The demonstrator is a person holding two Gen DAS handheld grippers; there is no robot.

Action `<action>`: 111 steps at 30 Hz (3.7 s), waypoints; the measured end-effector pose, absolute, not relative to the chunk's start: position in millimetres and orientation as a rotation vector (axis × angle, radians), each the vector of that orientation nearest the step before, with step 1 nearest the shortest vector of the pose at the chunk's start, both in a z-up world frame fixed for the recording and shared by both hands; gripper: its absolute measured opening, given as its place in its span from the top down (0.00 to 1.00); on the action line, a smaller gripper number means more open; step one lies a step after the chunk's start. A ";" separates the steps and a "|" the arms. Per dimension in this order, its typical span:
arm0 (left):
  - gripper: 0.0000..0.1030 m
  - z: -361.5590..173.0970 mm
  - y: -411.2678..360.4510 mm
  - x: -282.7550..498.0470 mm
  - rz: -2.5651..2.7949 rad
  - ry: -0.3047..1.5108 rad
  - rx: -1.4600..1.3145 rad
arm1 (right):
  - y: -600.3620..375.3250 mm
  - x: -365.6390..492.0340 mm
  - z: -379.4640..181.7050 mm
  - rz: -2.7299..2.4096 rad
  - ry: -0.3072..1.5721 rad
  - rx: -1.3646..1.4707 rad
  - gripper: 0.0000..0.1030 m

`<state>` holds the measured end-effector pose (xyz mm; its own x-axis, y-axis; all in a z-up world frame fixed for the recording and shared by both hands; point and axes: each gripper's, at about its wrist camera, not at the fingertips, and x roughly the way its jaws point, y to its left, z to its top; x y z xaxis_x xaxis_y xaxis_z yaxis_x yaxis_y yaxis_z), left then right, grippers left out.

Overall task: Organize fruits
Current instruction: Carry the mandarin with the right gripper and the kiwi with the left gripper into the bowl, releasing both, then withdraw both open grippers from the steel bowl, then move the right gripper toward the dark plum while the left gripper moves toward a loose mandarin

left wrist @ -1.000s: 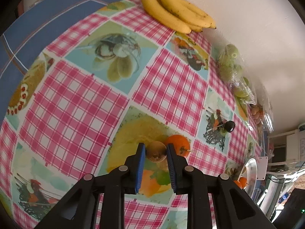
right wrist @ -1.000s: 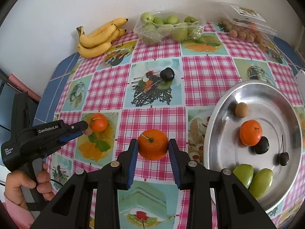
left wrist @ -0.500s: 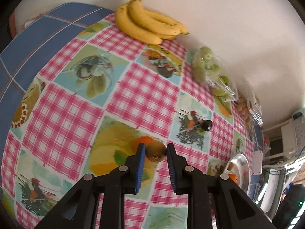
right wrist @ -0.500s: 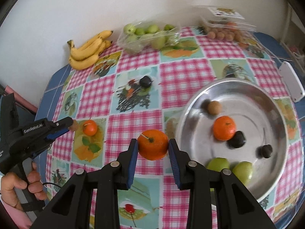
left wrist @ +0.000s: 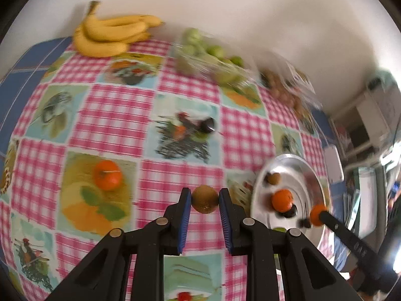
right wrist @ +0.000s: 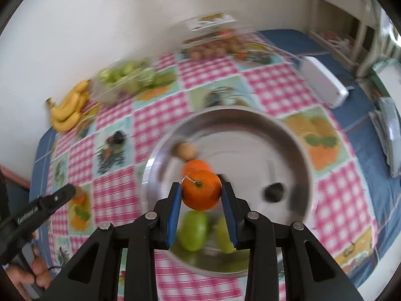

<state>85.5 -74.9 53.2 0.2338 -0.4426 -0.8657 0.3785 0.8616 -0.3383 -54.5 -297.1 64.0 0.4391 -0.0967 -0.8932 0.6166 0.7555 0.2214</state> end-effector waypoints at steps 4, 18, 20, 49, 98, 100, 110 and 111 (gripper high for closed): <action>0.76 52.1 -109.1 65.6 -0.636 1.208 0.023 | -323.1 -70.5 60.5 -0.543 1.026 0.627 0.67; 0.76 27.8 -169.9 26.5 -0.750 1.208 0.208 | -341.4 -73.4 33.5 -0.563 1.094 0.685 0.67; 0.76 24.9 -170.7 26.4 -0.751 1.213 0.210 | -340.7 -71.0 29.3 -0.561 1.111 0.683 0.67; 0.70 23.9 -169.2 31.5 -0.726 1.244 0.220 | -331.0 -60.7 36.3 -0.536 1.123 0.635 0.66; 0.00 24.7 -105.0 77.2 -0.396 1.228 0.157 | -296.2 -38.4 29.4 -0.452 1.209 0.490 0.19; 0.00 24.1 -104.3 77.7 -0.388 1.227 0.160 | -295.8 -38.4 29.3 -0.451 1.209 0.490 0.19; 0.00 21.9 -103.1 78.1 -0.359 1.224 0.182 | -296.5 -40.0 29.8 -0.450 1.185 0.496 0.02; 0.00 22.0 -103.2 78.1 -0.359 1.223 0.184 | -296.8 -40.3 29.3 -0.452 1.187 0.499 0.02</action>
<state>78.1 -103.2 22.0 0.2943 -0.1699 -0.9405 0.3651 0.9294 -0.0537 -40.3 -296.8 29.3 0.3111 -0.0714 -0.9477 0.5777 0.8060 0.1289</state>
